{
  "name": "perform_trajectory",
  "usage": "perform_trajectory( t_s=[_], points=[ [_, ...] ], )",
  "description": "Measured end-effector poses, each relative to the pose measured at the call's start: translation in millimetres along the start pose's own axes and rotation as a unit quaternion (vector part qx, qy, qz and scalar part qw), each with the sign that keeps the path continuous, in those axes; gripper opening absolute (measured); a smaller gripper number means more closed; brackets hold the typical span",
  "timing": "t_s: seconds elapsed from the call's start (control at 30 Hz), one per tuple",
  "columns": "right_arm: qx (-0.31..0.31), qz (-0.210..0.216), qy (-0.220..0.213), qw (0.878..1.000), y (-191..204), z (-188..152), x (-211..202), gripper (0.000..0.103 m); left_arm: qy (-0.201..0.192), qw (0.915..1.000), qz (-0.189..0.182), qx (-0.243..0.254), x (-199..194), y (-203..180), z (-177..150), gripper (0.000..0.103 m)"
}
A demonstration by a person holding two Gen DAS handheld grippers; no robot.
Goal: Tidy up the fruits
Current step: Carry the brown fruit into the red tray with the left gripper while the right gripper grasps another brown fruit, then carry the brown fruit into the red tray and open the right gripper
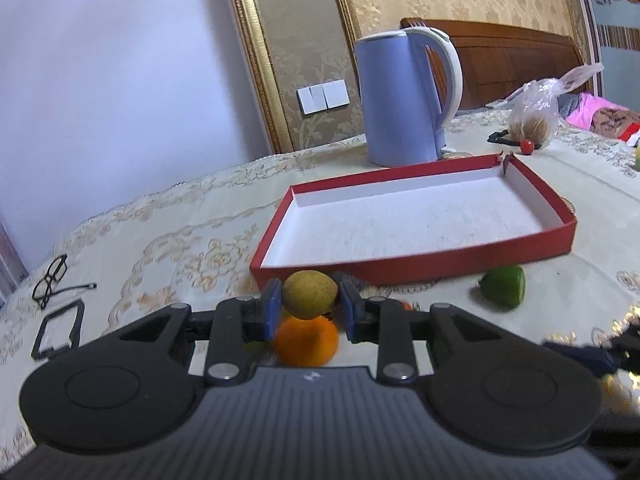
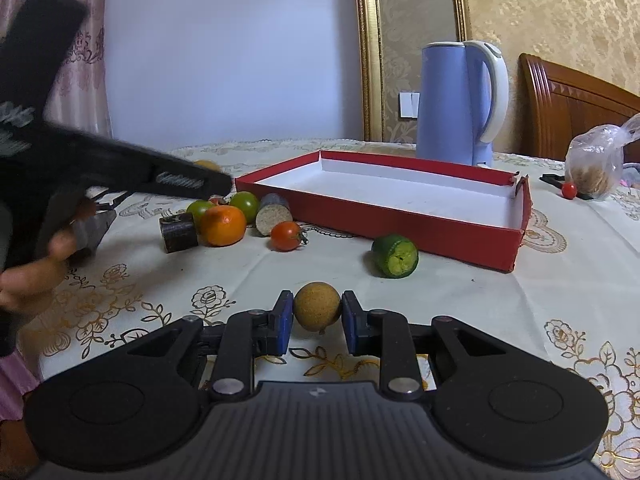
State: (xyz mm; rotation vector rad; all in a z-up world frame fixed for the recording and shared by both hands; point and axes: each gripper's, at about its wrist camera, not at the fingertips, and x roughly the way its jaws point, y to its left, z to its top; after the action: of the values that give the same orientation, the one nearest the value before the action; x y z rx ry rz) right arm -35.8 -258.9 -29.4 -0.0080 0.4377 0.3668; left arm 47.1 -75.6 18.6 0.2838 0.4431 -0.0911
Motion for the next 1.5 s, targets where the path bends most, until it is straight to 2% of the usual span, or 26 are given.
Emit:
perform_trajectory(
  t_s=[0.2, 0.63, 0.73, 0.77, 0.83, 0.97, 1.1, 1.2, 1.27, 1.33, 1.43, 1.5],
  points=[
    [0.005, 0.004, -0.002, 1.0, -1.1, -0.7, -1.2, 0.025, 0.008, 0.9996, 0.019, 0.02, 30.1, -10.6, 21.4, 0.029],
    [0.011, 0.01, -0.004, 1.0, -5.8, -3.6, -1.9, 0.025, 0.066, 0.9964, 0.034, 0.041, 103.0, -30.3, 60.1, 0.029],
    [0.013, 0.012, -0.002, 1.0, -6.0, -4.4, -0.6, 0.025, 0.083, 0.9951, 0.036, 0.04, 124.8, -37.4, 70.9, 0.032],
    [0.013, 0.012, -0.002, 1.0, -6.1, -4.7, -0.5, 0.025, 0.091, 0.9945, 0.035, 0.04, 132.4, -38.7, 73.8, 0.049],
    [0.013, 0.012, -0.002, 1.0, -6.5, -5.2, -0.8, 0.025, 0.099, 0.9933, 0.047, 0.037, 142.4, -39.0, 76.4, 0.075],
    [0.015, 0.012, -0.004, 1.0, -9.4, -5.5, -2.1, 0.025, 0.081, 0.9945, 0.06, 0.026, 131.7, -25.7, 73.2, 0.076],
    [0.026, 0.014, -0.005, 1.0, -12.6, -5.3, -2.0, 0.025, 0.06, 0.9958, 0.066, -0.02, 103.3, 6.6, 65.1, 0.076],
    [0.029, 0.012, -0.007, 0.999, -11.9, -2.9, -2.4, 0.025, 0.038, 0.9933, 0.081, -0.072, 72.3, 34.3, 47.7, 0.077],
    [0.03, 0.01, -0.011, 0.999, -11.2, -0.6, -2.8, 0.025, 0.021, 0.9903, 0.078, -0.113, 49.2, 50.3, 28.7, 0.089],
    [0.034, 0.009, -0.015, 0.999, -10.9, 2.5, -3.7, 0.025, -0.004, 0.9863, 0.07, -0.15, 27.0, 64.3, 6.7, 0.095],
    [0.034, 0.005, -0.025, 0.999, -12.4, 9.9, -5.9, 0.025, -0.034, 0.9802, 0.07, -0.182, 5.3, 78.0, -19.9, 0.099],
    [0.035, 0.001, -0.032, 0.999, -16.8, 17.3, -5.8, 0.025, -0.045, 0.9797, 0.068, -0.183, -2.8, 85.6, -30.8, 0.1]
  ],
)
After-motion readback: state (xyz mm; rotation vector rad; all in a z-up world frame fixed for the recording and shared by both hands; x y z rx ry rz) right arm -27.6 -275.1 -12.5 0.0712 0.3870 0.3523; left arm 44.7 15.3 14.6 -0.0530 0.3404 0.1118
